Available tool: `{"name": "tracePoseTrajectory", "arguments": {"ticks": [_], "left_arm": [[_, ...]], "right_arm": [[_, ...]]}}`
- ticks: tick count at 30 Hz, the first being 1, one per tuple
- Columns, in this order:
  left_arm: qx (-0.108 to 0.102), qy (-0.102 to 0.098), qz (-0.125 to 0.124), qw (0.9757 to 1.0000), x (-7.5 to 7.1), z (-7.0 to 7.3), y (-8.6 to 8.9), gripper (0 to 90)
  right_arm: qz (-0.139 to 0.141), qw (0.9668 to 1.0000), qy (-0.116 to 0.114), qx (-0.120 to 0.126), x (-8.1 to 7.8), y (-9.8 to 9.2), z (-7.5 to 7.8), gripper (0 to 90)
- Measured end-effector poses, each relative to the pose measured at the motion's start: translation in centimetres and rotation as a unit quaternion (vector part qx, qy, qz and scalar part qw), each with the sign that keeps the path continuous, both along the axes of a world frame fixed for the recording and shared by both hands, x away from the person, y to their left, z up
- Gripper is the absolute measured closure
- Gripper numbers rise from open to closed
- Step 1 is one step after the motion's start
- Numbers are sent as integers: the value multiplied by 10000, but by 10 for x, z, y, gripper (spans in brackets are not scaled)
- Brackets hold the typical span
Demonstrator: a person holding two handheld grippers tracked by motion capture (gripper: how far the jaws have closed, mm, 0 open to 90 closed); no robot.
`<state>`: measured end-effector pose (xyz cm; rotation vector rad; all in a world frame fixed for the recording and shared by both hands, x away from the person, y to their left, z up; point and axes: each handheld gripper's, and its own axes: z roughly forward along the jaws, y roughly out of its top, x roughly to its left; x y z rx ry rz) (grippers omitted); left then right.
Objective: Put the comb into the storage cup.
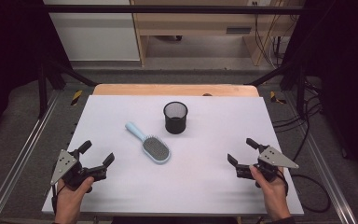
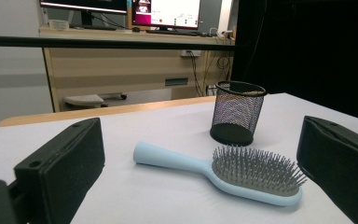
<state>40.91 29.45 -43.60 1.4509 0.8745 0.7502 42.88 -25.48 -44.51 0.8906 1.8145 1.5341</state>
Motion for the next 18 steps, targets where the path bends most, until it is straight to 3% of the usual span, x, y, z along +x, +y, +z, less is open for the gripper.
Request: {"name": "tracePoseTrajectory", "arguments": {"ticks": [6,14,16,18], "left_arm": [[-29,63,63,10000,1,-1,0,16],[78,113,-138,9998,-2,1,-10,20],[68,297,-231,9993,-4,1,-14,29],[129,301,-334,9989,-6,4,-19,30]], "right_arm": [[-96,9999,-17,87,1,-2,-1,55],[-225,9997,49,-66,-2,2,0,40],[-241,9997,69,-43,0,3,0,43],[-223,9997,66,-118,2,5,-1,44]]}}
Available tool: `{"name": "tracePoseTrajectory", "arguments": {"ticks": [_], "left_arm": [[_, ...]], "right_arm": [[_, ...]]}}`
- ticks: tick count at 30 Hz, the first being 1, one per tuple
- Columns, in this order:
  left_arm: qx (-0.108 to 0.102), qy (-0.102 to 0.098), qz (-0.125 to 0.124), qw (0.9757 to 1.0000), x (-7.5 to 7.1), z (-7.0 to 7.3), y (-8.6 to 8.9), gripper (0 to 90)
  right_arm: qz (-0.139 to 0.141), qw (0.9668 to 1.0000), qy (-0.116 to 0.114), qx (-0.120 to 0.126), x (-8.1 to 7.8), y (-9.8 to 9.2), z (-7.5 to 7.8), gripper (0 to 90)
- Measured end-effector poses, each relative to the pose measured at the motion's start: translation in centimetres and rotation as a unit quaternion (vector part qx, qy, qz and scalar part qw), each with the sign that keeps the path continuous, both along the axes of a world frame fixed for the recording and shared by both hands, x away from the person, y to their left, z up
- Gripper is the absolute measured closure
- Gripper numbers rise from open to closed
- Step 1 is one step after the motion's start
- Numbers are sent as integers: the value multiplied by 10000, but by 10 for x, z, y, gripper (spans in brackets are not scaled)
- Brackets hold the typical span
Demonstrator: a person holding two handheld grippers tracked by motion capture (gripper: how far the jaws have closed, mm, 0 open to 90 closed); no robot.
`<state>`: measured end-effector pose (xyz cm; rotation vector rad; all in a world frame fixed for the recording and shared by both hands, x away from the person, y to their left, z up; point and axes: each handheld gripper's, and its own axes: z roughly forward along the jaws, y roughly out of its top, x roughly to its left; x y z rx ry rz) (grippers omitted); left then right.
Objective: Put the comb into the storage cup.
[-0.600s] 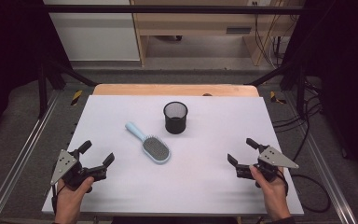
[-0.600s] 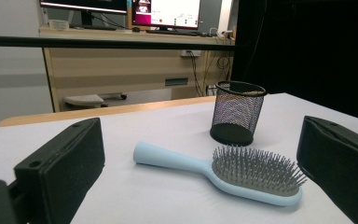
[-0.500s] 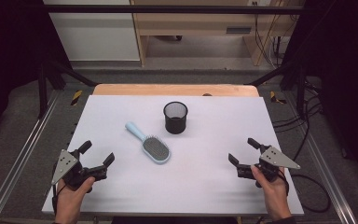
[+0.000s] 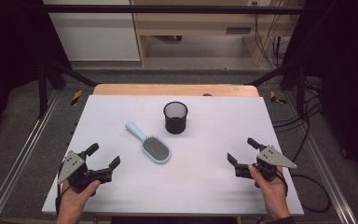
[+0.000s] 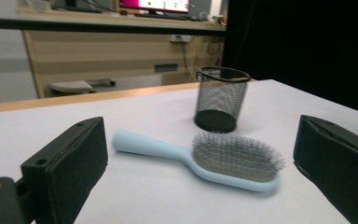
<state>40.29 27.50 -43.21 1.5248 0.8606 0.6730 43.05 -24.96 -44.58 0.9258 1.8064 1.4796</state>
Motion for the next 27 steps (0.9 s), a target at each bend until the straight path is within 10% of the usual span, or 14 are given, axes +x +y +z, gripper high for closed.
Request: {"name": "tracePoseTrajectory", "arguments": {"ticks": [14,27], "left_arm": [[474,363,52,9982,30,3,-11,122],[745,866,45,9934,81,16,-25,473]], "right_arm": [[14,10000,-42,-43,-2,1,0,47],[64,9999,-69,-65,-4,1,0,47]]}}
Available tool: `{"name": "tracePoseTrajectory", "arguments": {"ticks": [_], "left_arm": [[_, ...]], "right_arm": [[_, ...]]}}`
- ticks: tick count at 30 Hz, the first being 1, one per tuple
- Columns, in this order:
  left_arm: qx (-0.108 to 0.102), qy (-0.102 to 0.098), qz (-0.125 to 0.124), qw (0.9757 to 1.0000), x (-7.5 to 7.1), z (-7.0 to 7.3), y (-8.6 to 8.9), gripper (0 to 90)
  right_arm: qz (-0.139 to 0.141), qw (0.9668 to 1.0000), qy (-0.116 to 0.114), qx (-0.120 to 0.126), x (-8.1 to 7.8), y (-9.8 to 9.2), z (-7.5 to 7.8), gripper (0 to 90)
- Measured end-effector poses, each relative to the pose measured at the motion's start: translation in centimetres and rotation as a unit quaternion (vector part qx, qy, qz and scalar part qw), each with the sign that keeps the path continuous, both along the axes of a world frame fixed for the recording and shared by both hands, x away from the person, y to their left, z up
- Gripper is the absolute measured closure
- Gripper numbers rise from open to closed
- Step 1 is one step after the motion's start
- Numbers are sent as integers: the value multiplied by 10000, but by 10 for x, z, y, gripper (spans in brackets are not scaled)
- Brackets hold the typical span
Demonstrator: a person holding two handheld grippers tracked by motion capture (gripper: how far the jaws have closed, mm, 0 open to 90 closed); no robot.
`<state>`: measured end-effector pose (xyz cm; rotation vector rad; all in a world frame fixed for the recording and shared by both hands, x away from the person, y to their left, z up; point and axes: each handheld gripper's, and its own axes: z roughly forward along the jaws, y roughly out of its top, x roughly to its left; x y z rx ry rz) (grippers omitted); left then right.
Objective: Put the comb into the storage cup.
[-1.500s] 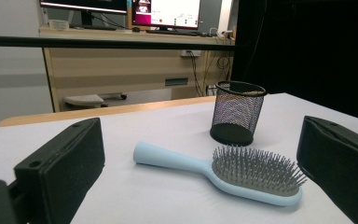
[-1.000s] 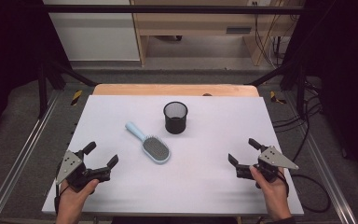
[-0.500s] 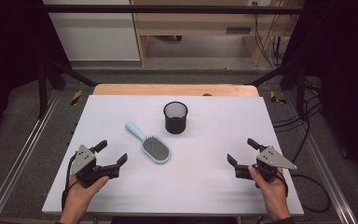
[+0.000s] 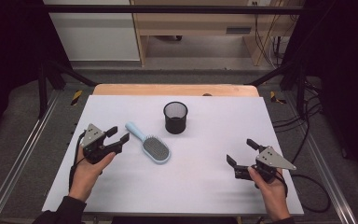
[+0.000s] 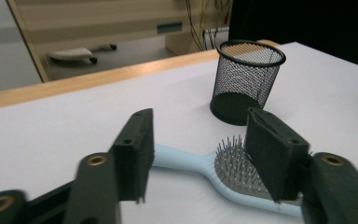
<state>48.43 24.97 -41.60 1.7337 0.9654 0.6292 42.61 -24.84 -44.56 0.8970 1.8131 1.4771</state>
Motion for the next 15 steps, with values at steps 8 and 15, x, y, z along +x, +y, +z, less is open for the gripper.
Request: {"name": "tracePoseTrajectory", "arguments": {"ticks": [8,15], "left_arm": [[284,376,-117,9988,28,-12,-16,728],[592,480,-315,9966,46,-12,-34,872]], "right_arm": [[50,10000,6,11,-1,2,0,48],[35,10000,11,11,-1,1,0,46]]}}
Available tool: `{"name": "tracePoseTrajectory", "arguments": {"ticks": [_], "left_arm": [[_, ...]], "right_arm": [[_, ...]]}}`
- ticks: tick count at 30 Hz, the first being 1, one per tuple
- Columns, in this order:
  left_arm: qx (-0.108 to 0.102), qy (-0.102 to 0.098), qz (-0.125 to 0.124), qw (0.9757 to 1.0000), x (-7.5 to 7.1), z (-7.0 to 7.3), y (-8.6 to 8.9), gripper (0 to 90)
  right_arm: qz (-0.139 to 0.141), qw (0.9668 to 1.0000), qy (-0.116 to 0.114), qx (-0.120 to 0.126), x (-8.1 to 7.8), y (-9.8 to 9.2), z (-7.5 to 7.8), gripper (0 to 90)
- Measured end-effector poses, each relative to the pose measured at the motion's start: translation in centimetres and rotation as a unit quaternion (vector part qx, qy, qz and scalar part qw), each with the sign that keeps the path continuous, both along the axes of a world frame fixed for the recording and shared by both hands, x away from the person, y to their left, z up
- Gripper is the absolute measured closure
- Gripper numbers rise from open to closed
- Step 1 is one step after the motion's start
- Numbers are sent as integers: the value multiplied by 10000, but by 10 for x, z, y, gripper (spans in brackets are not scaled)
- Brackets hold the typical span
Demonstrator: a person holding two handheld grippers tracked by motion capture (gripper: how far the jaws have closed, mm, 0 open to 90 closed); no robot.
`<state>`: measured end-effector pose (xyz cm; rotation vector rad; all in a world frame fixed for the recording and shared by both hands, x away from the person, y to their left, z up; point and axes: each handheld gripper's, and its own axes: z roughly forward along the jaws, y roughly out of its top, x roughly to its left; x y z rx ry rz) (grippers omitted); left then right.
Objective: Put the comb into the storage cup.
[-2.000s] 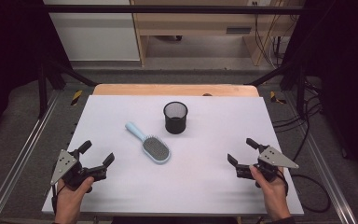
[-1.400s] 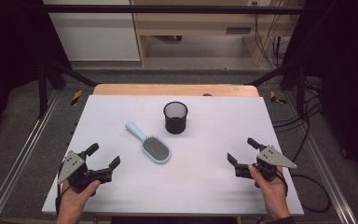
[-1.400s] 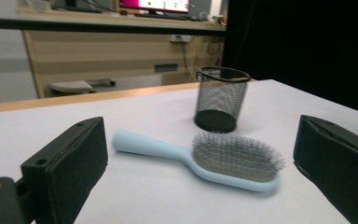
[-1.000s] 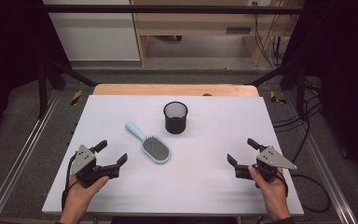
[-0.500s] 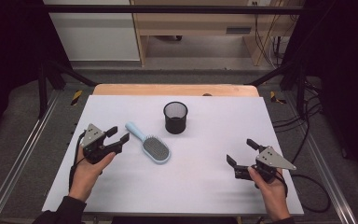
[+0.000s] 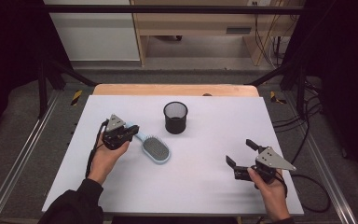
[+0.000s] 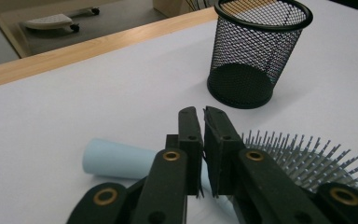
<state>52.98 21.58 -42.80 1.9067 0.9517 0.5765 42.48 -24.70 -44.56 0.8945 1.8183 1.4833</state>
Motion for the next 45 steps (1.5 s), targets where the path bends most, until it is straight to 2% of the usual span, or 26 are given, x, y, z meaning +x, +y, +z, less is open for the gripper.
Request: {"name": "tracePoseTrajectory", "arguments": {"ticks": [4,5,8,11,14,15,18,23,26,31,37,39,40,41,44,45], "left_arm": [[168,106,-60,9998,12,-1,-11,898],[168,106,-60,9998,12,-1,-11,898],[352,84,-23,9993,18,-3,-15,898],[350,149,1,9993,22,-7,-15,900],[442,234,-16,9987,28,-13,-12,900],[537,263,-30,9982,33,-16,-10,900],[503,316,-14,9982,40,-20,-8,900],[599,398,18,9974,51,-28,-9,900],[801,438,38,9958,55,-32,-10,900],[864,628,96,9942,64,-38,-9,900],[947,703,40,9930,62,-36,-6,900],[1111,724,11,9912,58,-35,-4,900],[1111,724,11,9912,58,-35,-4,900],[1214,772,32,9896,54,-34,-1,900],[1249,823,85,9887,47,-33,4,900],[1253,874,123,9882,38,-33,9,900]], "right_arm": [[-18,10000,-2,26,0,-1,0,49],[-13,10000,-4,27,-1,-1,1,49],[-18,10000,9,46,-2,-1,0,49],[-24,10000,13,54,-2,-1,0,49],[-31,10000,33,65,-1,-2,-1,48],[-34,10000,41,64,-1,-1,-1,48],[-36,10000,61,42,0,-1,-2,47],[-15,10000,92,37,-1,-1,-2,47],[16,9999,96,42,-1,0,-1,49],[80,9999,132,-4,-1,1,-2,47],[79,9998,164,3,-2,0,-1,43],[71,9998,181,0,-1,0,-2,43],[71,9998,181,0,-1,0,-2,43],[73,9998,191,6,-1,0,-2,43],[79,9998,186,8,-1,0,-1,43],[80,9998,173,1,-2,0,-1,43]]}}
